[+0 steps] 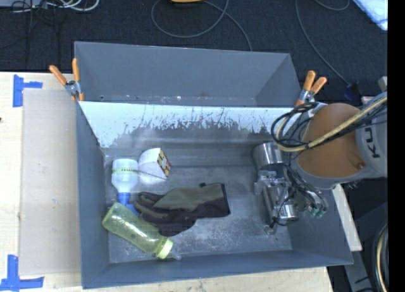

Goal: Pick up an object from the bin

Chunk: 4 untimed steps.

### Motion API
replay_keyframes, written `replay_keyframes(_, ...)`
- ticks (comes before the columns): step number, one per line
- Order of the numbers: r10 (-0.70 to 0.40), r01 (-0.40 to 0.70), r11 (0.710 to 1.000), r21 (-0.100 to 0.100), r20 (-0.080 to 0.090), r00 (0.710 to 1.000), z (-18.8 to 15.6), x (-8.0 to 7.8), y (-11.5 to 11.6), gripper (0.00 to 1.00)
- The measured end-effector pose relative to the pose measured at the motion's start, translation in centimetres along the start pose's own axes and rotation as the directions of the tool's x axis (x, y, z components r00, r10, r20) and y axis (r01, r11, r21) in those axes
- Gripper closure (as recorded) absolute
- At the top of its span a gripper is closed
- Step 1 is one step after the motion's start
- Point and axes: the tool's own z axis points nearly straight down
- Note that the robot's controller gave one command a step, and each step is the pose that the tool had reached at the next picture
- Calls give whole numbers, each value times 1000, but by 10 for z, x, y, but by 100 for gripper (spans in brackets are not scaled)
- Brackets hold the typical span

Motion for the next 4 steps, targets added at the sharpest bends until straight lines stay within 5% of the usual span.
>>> replay_keyframes(1, 90, -90, 996, -2, -9, 996, 30, 24, 6, 0)
replay_keyframes(2, 168, -168, 986, 1, -3, 986, 34, -10, 55, 0)
replay_keyframes(3, 179, -179, 984, -3, -2, 984, 27, -13, 83, 0)
replay_keyframes(4, 252, -252, 968, 1, -6, 968, 33, 3, 96, 0)
